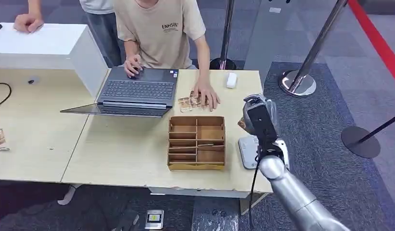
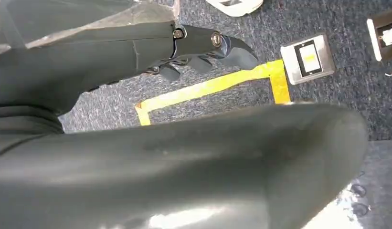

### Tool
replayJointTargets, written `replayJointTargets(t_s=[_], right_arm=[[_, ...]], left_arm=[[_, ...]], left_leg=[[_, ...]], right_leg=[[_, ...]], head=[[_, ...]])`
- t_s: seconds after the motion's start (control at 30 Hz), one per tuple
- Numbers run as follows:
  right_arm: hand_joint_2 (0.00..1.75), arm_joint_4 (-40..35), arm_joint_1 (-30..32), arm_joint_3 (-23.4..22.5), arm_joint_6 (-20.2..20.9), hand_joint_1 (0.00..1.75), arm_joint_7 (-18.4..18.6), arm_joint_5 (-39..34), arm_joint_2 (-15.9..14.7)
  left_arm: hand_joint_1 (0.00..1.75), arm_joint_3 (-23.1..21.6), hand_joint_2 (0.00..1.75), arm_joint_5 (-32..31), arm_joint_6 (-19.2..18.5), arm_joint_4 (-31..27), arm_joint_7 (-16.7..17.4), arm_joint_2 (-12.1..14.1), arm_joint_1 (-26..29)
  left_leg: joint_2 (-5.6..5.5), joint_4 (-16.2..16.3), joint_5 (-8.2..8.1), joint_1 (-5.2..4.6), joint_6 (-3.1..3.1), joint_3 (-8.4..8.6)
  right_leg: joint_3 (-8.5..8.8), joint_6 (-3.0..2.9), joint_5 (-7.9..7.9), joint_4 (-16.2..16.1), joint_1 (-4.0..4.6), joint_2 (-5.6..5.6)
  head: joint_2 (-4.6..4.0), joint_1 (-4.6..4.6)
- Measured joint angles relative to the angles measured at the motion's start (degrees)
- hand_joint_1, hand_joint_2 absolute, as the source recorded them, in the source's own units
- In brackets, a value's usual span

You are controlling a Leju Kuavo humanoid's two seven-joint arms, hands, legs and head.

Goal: Pass the card to the sensor for recognition and then transmit it.

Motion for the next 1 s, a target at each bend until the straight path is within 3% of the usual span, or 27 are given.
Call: replayJointTargets(t_s=[0.17,0.4,0.73,0.97,1.0], right_arm=[[1.75,-6.7,-4.2,1.0,2.5,1.75,1.2,0.6,0.8],[1.75,-7.6,-13.2,5.5,3.2,1.75,5.4,13.7,2.3],[1.75,5.6,-23.6,14.0,2.2,1.75,9.1,33.8,4.5],[1.75,14.2,-26.0,21.4,4.4,1.75,9.6,45.0,5.7],[1.75,14.9,-26.0,22.0,4.7,0.93,9.4,44.7,5.9]], left_arm=[[0.00,0.0,0.00,-0.8,0.5,0.0,0.9,-0.2,-0.4],[0.00,-0.4,0.00,-1.9,0.7,0.0,1.8,-0.9,-1.4],[0.00,-1.0,0.00,-2.3,0.6,-0.1,1.9,-1.8,-2.2],[0.00,-1.0,0.00,-2.6,0.6,-0.1,1.9,-2.1,-2.3],[0.00,-1.0,0.00,-2.6,0.6,-0.1,1.8,-2.2,-2.3]], left_leg=[[0.01,0.0,0.04,-0.01,0.00,0.01],[0.02,0.0,0.07,0.00,0.02,0.01],[-0.02,0.0,0.07,0.00,0.02,0.00],[-0.03,0.0,0.07,0.00,0.02,0.00],[-0.03,0.0,0.07,0.00,0.02,0.00]], right_leg=[[0.00,-0.02,0.02,0.0,-0.01,0.00],[0.02,-0.02,0.03,0.0,0.00,-0.02],[0.00,-0.02,0.03,0.0,0.00,-0.03],[0.00,-0.02,0.02,0.0,0.00,-0.05],[-0.01,-0.02,0.02,0.0,0.00,-0.05]], head=[[0.00,-0.02],[0.00,0.00],[0.00,0.00],[0.00,0.00],[0.00,0.00]])
